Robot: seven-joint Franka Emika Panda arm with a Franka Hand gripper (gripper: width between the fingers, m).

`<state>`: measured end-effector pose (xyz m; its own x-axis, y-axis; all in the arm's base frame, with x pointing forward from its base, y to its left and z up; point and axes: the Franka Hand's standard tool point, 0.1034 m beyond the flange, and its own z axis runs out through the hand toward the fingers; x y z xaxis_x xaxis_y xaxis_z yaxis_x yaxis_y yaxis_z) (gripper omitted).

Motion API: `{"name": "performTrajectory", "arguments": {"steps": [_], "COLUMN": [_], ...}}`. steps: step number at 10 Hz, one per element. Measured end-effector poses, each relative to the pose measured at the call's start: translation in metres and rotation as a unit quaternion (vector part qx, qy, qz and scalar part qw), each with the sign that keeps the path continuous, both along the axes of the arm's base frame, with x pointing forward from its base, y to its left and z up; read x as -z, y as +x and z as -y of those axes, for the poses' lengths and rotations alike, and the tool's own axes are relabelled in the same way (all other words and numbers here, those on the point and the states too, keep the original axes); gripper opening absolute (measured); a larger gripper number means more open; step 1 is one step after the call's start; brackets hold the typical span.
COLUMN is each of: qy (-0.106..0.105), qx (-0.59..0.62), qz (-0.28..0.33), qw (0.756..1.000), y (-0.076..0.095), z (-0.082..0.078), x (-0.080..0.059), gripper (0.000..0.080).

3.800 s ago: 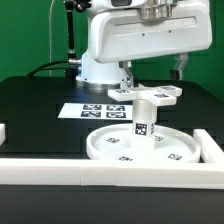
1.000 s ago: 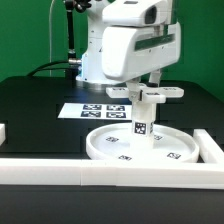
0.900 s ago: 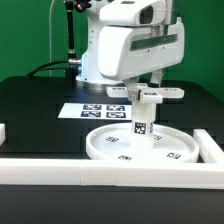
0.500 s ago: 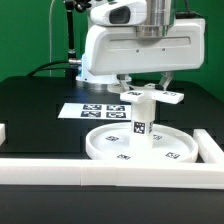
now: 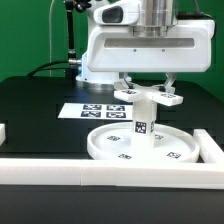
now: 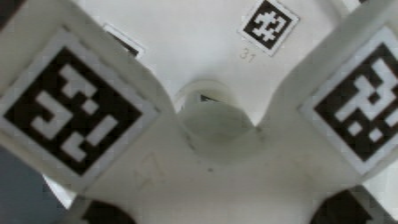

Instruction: Assemble round table

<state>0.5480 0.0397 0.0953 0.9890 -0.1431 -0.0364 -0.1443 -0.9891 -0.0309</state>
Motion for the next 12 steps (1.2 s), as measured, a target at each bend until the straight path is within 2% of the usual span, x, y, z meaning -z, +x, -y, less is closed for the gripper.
{"name": "performTrajectory", "arguments": {"steps": [1,3,6,11,12], "qy": [0.0,0.015,0.046,0.051,0.051], "qx": [0.04,0.157,0.329,0.47,0.482], "qz": [0.0,0.0,0.007,-0.002,-0.004], "qw": [0.999,0.987,0.943,0.881,0.875], "y": [0.0006,0.0017,0.0025,0.0021,0.0022], "z": [0.0001,0.0033,0.0071,0.0029,0.0029], "x": [-0.0002,0.0005,0.0008,0.0004,0.0003], "gripper": [0.0452,0.0452,0.0452,0.0452,0.0452]}}
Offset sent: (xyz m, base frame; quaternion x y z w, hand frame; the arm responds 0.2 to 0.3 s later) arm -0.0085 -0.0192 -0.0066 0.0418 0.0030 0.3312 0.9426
